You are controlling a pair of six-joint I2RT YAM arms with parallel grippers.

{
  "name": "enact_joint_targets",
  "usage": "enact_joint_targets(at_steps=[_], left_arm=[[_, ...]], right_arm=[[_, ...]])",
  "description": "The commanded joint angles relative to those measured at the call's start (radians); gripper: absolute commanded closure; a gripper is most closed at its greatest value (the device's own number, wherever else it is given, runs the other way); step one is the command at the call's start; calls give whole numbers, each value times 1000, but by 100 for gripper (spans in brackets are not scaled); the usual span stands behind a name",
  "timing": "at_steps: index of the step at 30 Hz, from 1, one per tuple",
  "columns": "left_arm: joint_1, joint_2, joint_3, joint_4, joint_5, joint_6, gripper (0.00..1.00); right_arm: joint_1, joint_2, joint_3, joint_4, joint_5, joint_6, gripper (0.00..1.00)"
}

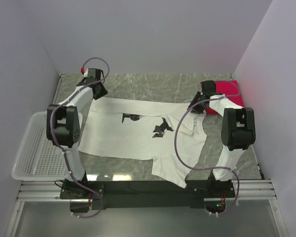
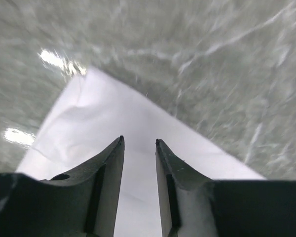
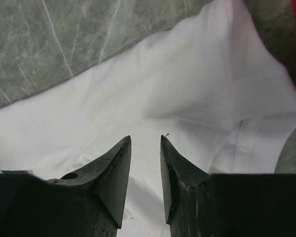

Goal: Fold and stack the t-shirts
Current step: Fold the tshirt

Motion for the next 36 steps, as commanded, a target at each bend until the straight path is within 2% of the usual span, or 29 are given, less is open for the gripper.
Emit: enact_joint_targets(at_steps=[1,10,19,25,28,29,31,32,36], left_arm=[[1,67,-32,-10,38,-36,63],[57,170,-68,-50,-9,-119,69],[145,123,-163,-44,10,-187,71],[127,34,-132,-28,50,-126,54],[79,-47,-100,-44,47,-80,35],[65,-70,-92,-53,46,-69,24],[13,-141,-74,-63,32,-26,13],[-25,-165,-71,-77,6,-12,7],[-102,-311,-135,-80,-11,74,1]], right_arm=[[-27,-40,5,1,43,0,62],[-53,23,16,-38,84,-1,61],[-53,92,128,-94,101,-27,60],[-52,-6,87,-28,57,-37,60],[-47,-84,39,-8,20,-27,59],[-41,-101,27,-12,17,-23,59],[-38,-151,-14,-19,11,-20,57],[12,-180,-27,-31,9,-24,56],[138,-257,-84,-51,84,-104,53]])
